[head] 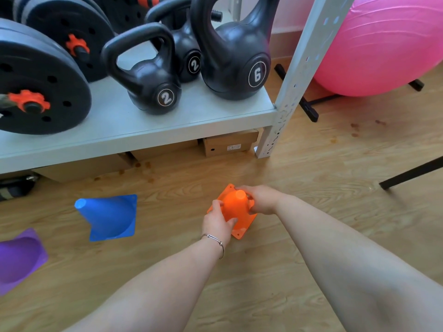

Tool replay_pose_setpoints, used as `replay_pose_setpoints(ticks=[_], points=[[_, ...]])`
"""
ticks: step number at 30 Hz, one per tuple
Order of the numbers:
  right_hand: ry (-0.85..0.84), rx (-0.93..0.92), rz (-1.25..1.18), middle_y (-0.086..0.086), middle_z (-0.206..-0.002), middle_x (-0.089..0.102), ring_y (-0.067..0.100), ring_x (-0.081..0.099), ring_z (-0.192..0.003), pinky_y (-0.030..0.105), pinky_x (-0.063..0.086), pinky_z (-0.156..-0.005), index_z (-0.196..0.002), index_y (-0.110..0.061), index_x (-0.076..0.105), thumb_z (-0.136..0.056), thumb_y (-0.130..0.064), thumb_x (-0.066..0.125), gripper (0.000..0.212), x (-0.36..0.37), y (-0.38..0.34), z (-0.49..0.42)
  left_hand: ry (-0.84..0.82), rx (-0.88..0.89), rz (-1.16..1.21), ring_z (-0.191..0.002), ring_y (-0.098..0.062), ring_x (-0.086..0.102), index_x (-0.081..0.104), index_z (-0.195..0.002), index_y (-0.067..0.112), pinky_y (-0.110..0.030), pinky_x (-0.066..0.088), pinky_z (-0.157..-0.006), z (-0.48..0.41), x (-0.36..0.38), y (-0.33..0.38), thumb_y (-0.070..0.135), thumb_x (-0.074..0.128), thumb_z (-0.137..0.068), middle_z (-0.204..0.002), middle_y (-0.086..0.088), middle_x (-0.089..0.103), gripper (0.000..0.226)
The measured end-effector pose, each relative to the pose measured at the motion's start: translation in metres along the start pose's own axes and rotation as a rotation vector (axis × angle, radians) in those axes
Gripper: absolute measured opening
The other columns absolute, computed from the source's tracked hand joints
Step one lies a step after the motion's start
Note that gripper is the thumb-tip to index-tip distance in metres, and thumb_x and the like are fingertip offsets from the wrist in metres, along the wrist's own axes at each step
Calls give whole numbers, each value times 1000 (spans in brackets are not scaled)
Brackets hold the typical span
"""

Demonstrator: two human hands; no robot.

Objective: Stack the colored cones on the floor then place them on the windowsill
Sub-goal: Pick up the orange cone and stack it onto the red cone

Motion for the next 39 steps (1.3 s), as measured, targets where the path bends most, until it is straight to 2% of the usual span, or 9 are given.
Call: replay_pose_setpoints(ticks=[6,12,15,21,28,36,39], points=[[4,25,-5,18,-144,65,38,63,-130,37,54,-99,-165,-30,29,-89,-10,78,93,10,1,-8,-18,2,9,-102,-29,65,41,-125,23,-38,53,-86,-2,3,-10,13,67,-74,-118,-10,65,57],[33,40,-9,22,-137,68,39,65,-128,40,54,-101,-154,-11,44,-80,-16,88,86,40,-24,10,-161,87,-153,-112,-30,61,35,-135,18,-37,50,-92,9,-14,-33,21,74,-75,-126,-12,61,72],[44,28,-66,23,-141,64,39,61,-132,41,51,-107,-153,-6,44,-84,-19,85,81,63,-48,13,-183,103,-209,-112,-28,62,36,-133,19,-37,50,-93,13,-37,-55,25,77,-71,-125,-10,62,74],[84,-29,-149,19,-151,57,36,55,-139,35,44,-114,-165,-16,32,-92,-22,77,86,84,-86,6,-171,126,-188,-109,-21,63,43,-129,24,-34,50,-93,9,-81,-92,23,81,-66,-120,-2,64,73],[55,-54,-102,17,-154,57,34,54,-141,32,41,-115,-165,-19,35,-90,-24,81,87,76,-111,-5,-111,82,-172,-109,-21,62,41,-129,25,-36,51,-93,14,-94,-110,29,81,-66,-122,-4,62,75],[50,-25,-1,19,-147,57,38,59,-135,38,49,-111,-166,-23,28,-93,-23,76,87,78,-120,-6,-148,56,-251,-113,-27,59,34,-130,23,-41,50,-94,9,-95,-108,30,78,-72,-132,-9,52,73],[166,-17,132,12,-146,54,38,62,-130,45,56,-101,-166,-29,26,-101,-20,62,75,79,-122,5,-152,60,-361,-118,-30,55,32,-136,25,-41,49,-95,13,-98,-107,38,74,-75,-134,-7,49,75]])
Point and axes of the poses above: each hand's wrist, its own z-axis away from the middle knuckle, its own x-axis out of the palm, y = z × x, the point moved 2 cm from there along -z, towards the middle knuckle
